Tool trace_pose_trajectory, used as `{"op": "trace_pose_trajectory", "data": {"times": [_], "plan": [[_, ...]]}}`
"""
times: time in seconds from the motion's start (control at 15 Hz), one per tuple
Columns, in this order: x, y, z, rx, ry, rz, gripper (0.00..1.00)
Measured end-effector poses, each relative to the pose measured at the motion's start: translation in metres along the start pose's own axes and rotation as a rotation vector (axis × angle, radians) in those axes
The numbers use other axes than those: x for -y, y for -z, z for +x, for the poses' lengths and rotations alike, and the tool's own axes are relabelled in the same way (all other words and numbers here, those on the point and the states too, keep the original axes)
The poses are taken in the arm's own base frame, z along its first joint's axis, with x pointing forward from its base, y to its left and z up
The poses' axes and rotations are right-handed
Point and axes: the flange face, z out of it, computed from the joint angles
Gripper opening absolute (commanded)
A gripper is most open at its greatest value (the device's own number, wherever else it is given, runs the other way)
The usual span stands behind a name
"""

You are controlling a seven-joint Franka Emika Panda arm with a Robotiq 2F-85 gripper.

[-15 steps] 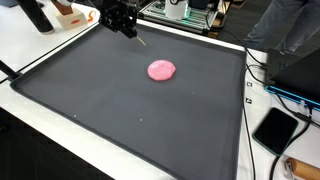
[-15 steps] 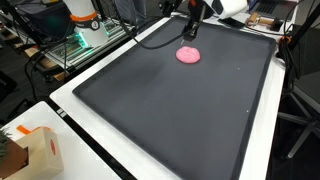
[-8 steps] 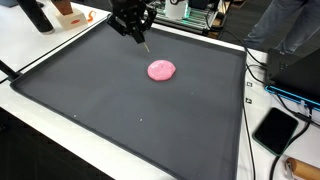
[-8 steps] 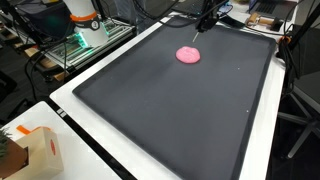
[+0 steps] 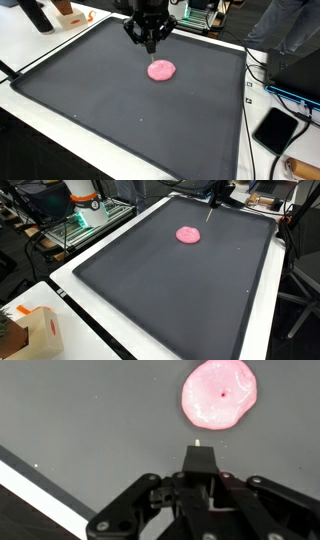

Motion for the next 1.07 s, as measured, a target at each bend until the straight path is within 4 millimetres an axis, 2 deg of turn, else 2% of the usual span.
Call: {"op": "trace_pose_trajectory", "data": {"times": [0.2, 0.27, 0.47, 0.8, 0.87, 1.07], "plan": [[0.023, -0.001, 0.006, -0.012, -0.045, -0.067, 0.04], [0.031, -0.001, 0.007, -0.007, -0.077, -0.085, 0.15], [0.048, 0.002, 0.009, -0.006, -0.137, -0.096, 0.15], [0.047, 0.002, 0.006, -0.004, -0.149, -0.097, 0.15], [0.047, 0.002, 0.006, -0.004, -0.149, -0.097, 0.04], [0.048, 0.002, 0.006, -0.002, -0.149, -0.097, 0.04]]}}
